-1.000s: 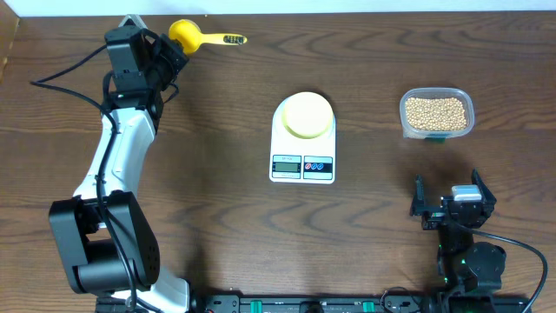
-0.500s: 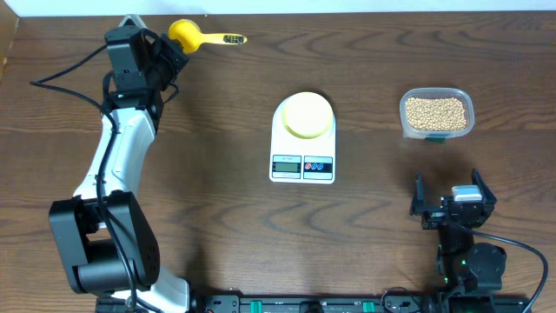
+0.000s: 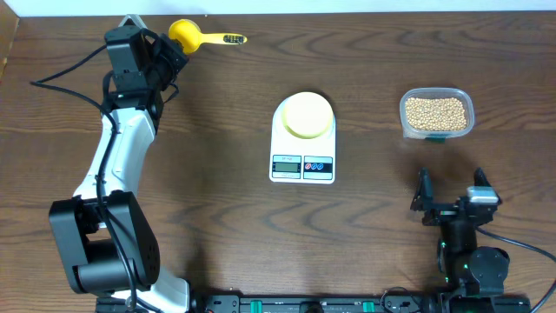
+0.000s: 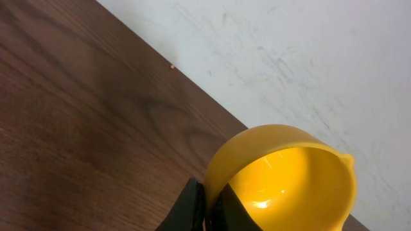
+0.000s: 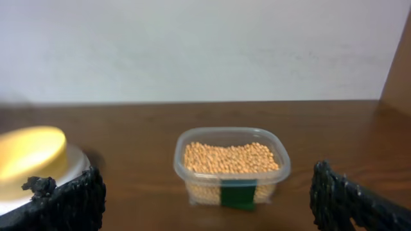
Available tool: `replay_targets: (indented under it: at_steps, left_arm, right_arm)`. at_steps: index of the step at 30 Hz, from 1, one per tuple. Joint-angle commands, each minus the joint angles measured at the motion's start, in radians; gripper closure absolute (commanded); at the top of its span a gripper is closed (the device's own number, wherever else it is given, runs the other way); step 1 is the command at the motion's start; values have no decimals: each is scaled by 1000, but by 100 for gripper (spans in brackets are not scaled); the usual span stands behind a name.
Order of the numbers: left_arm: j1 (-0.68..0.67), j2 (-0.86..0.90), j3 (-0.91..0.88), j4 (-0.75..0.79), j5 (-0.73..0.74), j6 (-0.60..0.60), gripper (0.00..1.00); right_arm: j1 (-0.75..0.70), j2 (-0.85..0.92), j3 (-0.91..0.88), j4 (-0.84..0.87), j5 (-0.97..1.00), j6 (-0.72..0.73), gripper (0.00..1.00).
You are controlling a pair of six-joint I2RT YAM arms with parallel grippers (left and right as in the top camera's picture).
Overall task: Scoop item into bowl and weigh 50g on scale
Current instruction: 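Raise the right arm and move it toward the soybean tub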
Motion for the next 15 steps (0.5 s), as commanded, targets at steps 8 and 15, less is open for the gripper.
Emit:
replay_targets:
  at_steps: [8, 15]
  left_arm:
    - [0, -20, 26, 4, -3, -10, 92]
    - [0, -20, 26, 3, -3, -10, 92]
  right_arm:
    - [-3, -7, -1, 167, 21, 351, 1]
    - [-3, 17, 26, 185, -10, 409, 1]
